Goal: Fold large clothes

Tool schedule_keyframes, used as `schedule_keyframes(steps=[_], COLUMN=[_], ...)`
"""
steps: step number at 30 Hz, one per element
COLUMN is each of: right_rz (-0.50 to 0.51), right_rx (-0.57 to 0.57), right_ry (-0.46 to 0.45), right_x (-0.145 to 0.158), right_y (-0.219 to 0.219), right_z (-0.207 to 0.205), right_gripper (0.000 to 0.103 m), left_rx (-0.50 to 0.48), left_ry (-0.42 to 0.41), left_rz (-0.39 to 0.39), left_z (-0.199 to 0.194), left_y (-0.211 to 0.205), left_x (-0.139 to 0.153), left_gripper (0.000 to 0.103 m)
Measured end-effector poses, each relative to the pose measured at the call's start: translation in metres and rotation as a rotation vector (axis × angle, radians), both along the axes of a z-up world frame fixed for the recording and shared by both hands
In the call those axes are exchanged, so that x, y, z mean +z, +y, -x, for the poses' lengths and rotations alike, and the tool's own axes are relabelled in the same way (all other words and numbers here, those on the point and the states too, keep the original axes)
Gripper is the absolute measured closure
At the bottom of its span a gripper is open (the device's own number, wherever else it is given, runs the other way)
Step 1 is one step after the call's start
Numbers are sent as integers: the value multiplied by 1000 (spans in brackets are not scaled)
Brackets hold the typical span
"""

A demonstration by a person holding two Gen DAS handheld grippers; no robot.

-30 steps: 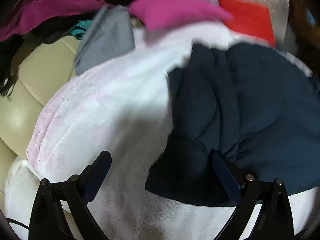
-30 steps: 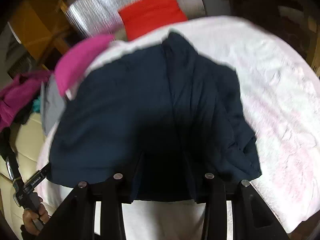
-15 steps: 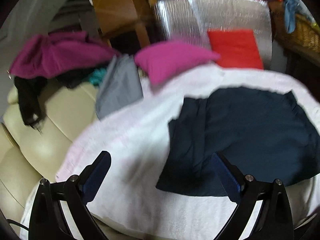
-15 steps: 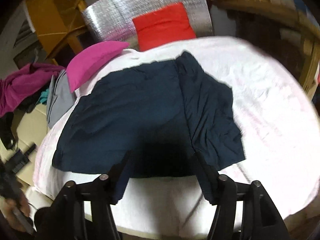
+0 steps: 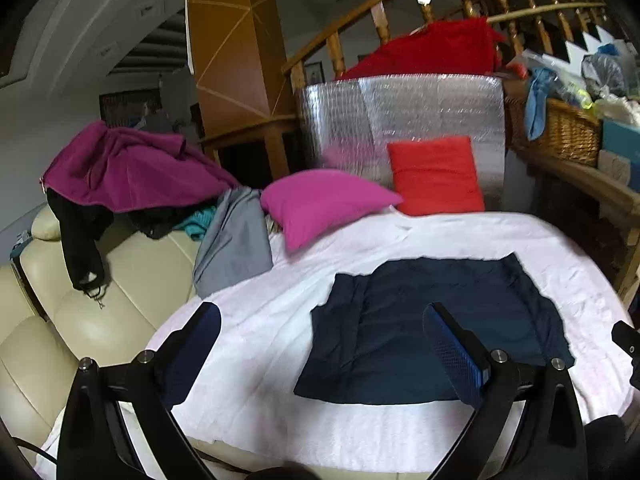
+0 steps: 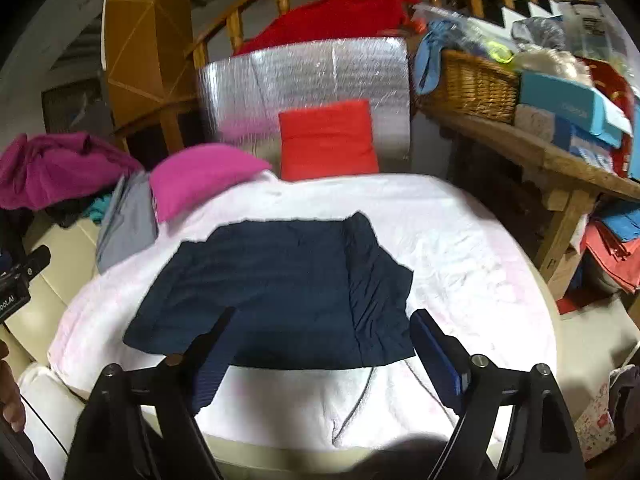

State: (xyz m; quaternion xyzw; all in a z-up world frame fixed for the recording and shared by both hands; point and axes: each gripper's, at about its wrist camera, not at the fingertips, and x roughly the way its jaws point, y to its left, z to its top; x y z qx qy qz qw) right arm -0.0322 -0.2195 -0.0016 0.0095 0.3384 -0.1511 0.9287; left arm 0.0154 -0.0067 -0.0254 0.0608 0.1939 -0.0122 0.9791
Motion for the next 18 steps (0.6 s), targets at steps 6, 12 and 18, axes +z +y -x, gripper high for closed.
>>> schedule_keyframes(steps=[6,12,18], right_rz=[31,60,63], right_rx=[2,13,14], right_ry=[-47,-117,-155], right_x=[24,45,55], right_y=[19,37,50], right_z=[24,41,52], right_gripper=[10,8,6], left_rx=[-21,-13,11], left_ry=[-70,-111,-135], left_rz=[6,18,32], left_z=[36,60,76], left_y=[-5,-1,4], left_x=[25,42,54], left_gripper=[2,2,1])
